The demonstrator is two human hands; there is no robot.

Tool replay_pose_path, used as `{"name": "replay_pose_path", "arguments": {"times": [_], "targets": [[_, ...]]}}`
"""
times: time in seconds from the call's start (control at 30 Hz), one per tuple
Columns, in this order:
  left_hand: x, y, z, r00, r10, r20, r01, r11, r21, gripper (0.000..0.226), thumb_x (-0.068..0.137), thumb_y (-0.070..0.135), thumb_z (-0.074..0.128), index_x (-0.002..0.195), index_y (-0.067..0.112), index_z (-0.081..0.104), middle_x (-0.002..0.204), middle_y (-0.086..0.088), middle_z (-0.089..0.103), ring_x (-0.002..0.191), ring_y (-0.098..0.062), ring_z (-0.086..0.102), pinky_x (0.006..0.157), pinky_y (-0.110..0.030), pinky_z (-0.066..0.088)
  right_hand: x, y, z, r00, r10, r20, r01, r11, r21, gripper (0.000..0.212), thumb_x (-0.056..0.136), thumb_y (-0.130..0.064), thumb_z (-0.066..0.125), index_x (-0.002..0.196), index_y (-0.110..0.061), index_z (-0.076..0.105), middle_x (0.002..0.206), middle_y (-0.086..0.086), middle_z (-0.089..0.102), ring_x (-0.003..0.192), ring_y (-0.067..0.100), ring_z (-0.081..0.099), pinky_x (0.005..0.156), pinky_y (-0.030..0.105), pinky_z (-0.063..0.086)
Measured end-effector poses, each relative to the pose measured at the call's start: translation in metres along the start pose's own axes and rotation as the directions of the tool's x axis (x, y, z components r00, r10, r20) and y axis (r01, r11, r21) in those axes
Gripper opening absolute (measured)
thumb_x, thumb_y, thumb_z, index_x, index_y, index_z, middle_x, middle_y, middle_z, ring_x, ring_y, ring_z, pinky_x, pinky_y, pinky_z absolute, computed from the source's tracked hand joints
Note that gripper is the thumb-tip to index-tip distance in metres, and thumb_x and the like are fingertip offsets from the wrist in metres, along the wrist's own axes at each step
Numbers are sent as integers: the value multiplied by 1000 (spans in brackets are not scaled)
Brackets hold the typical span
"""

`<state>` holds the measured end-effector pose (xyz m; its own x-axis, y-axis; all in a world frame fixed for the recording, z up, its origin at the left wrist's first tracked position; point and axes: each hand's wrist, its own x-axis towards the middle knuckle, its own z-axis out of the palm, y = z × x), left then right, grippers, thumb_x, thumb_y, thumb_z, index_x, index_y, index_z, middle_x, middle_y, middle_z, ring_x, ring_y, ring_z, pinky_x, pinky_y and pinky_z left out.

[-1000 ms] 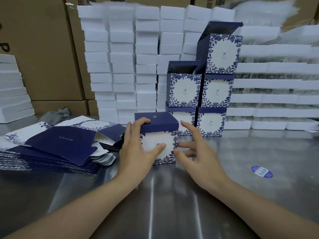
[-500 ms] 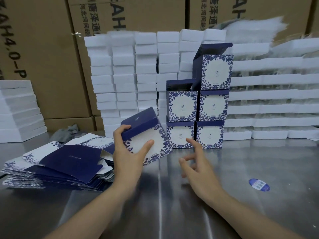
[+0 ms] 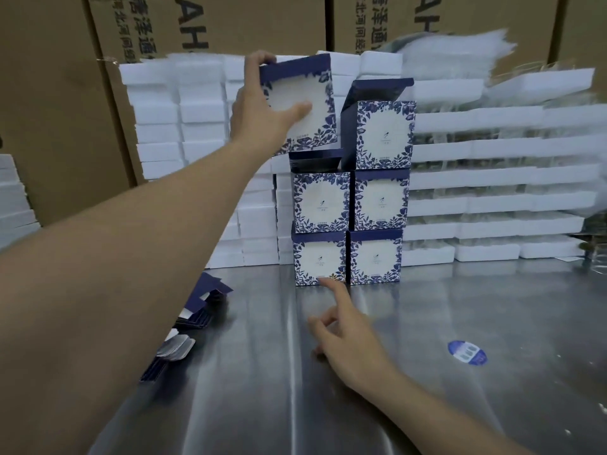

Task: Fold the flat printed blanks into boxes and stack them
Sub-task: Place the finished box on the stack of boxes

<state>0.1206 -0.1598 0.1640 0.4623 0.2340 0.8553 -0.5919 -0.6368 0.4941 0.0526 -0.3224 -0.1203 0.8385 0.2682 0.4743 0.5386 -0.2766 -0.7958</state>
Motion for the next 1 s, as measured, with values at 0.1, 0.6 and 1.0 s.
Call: {"name": "replay_pose_path", "arguments": {"times": [0.1, 0.6, 1.0], "targets": [[0, -7, 17, 983, -89, 160, 80, 995, 60, 89, 77, 33, 93, 144, 44, 36, 121, 6, 61, 100, -22, 65, 81, -40, 59, -1, 0, -1, 1000, 12, 7, -12, 1000, -12, 55, 86, -41, 56, 135, -57, 39, 85, -12, 72, 67, 11, 72, 81, 45, 60], [-20, -41, 50, 912, -370, 180, 351, 928, 128, 137, 81, 17, 91, 160, 52, -15, 115, 0, 51, 92, -27, 58, 79, -39, 52, -4, -6, -5, 993, 98, 65, -95, 995, -37, 50, 77, -51, 47, 126, -58, 42, 80, -8, 73, 78, 12, 72, 85, 47, 59], [-20, -56, 66, 895, -374, 245, 325, 921, 215, 104, 88, 41, 83, 164, 32, 12, 151, -4, 55, 132, -31, 56, 105, -39, 48, -3, -9, -6, 989, 119, 82, -114, 991, -67, 28, 89, -34, 58, 116, -40, 55, 68, -11, 67, 70, 13, 71, 83, 46, 59]]}}
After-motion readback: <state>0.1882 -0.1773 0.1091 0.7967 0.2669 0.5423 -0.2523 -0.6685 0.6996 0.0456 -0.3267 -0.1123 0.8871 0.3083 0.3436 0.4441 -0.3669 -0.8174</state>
